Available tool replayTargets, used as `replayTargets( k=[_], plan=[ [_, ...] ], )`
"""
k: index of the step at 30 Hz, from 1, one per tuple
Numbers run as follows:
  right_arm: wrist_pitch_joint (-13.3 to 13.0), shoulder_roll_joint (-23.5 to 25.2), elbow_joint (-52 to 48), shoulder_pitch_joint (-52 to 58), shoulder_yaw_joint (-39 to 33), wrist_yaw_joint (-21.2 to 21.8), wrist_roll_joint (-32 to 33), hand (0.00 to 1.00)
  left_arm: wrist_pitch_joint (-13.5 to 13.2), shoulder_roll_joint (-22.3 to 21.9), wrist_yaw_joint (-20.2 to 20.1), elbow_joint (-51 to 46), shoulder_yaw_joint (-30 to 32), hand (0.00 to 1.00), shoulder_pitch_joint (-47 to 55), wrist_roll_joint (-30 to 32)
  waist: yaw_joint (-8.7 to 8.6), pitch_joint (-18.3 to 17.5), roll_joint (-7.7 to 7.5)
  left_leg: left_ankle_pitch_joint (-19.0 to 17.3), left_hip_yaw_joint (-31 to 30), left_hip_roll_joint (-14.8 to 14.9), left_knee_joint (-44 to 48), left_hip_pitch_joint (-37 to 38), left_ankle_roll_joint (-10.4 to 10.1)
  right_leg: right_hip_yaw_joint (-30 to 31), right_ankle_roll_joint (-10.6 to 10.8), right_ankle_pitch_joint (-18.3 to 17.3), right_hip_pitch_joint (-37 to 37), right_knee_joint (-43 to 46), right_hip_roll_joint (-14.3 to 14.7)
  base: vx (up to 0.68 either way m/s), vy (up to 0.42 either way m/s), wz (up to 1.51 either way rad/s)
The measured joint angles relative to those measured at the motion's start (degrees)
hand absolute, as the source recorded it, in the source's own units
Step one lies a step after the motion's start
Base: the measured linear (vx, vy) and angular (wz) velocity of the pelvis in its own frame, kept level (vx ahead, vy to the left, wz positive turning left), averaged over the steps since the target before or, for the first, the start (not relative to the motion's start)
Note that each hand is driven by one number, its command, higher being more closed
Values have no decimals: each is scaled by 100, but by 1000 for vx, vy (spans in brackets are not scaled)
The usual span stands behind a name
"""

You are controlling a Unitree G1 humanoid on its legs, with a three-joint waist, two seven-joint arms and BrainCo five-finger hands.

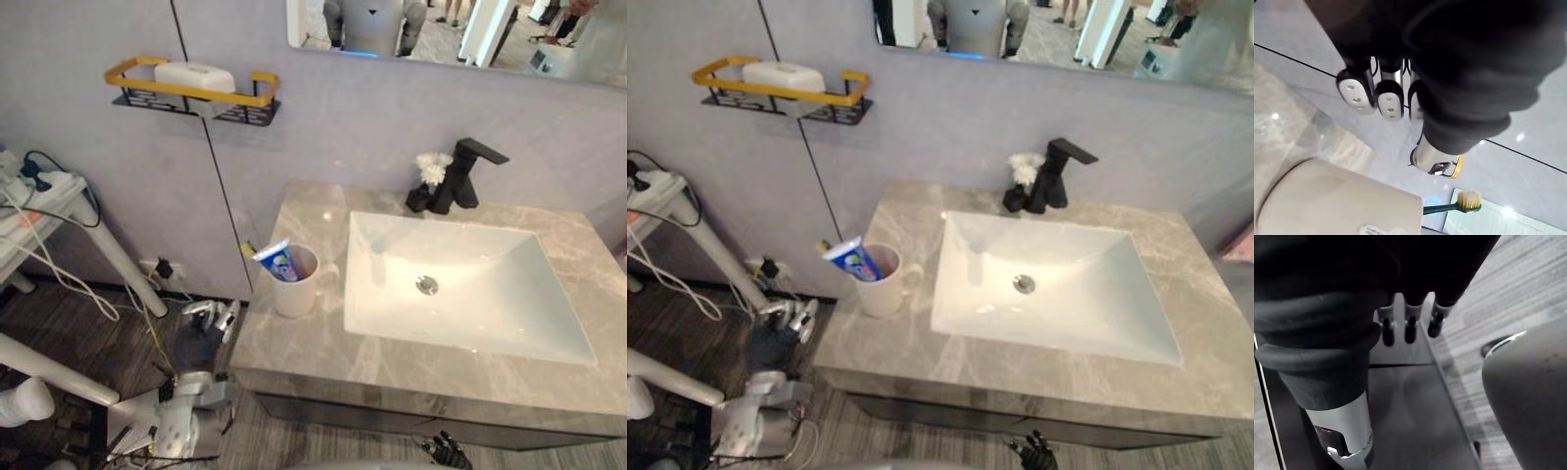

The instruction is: Organize washtable

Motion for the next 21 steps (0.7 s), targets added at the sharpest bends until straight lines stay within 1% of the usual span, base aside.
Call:
replayTargets(
  k=[1,3,6,8,11,14,15,18,21],
  plan=[
    [0,0,0,4,5,-1,0,0,8,0,-2,3,-14,100,12,0,11,-2,1,-9,6,0,4,0,9,3,1,0,0,0,-2,-25,-21,-4],
    [0,7,-2,65,23,-1,0,0,33,9,-10,6,-171,100,18,-4,95,-7,-1,-25,16,-1,7,0,22,1,2,0,0,2,-6,0,0,0],
    [0,12,-7,94,44,-3,0,0,55,10,-22,17,-337,100,38,-80,109,-21,-9,-21,16,-4,18,-1,9,-11,3,1,4,7,-13,0,0,0],
    [1,13,-68,103,147,-7,0,0,74,16,-101,20,-455,100,36,-107,107,-38,-18,-21,20,-5,38,-2,18,-13,3,1,9,7,-16,0,0,0],
    [6,16,-78,121,237,-12,0,0,98,32,-146,219,-787,100,7,-106,104,-200,-20,-19,24,-8,86,-8,21,-19,3,1,11,7,-20,24,-10,1],
    [4,24,-78,175,251,-34,0,0,176,52,-164,257,-1003,100,-34,-106,108,-224,-14,-48,98,-3,104,-11,-4,15,3,0,-2,6,-14,-10,-11,-6],
    [4,23,-79,196,252,-41,0,0,178,55,-174,278,-1113,100,-39,-105,96,-234,1,-95,109,-1,114,-31,-37,21,3,-1,-4,6,-14,-33,-25,-10],
    [4,-2,-76,296,270,-107,-1,0,195,66,-223,620,-1344,100,-231,-102,86,-287,73,-195,169,6,227,-70,-30,53,3,-7,-13,5,-10,-29,-23,-9],
    [4,-99,-71,357,429,-107,-2,0,203,89,-229,691,-1502,100,-311,-101,56,-307,101,-215,212,11,256,-75,-39,89,2,-11,-26,0,-2,-12,-21,-8]
  ],
)
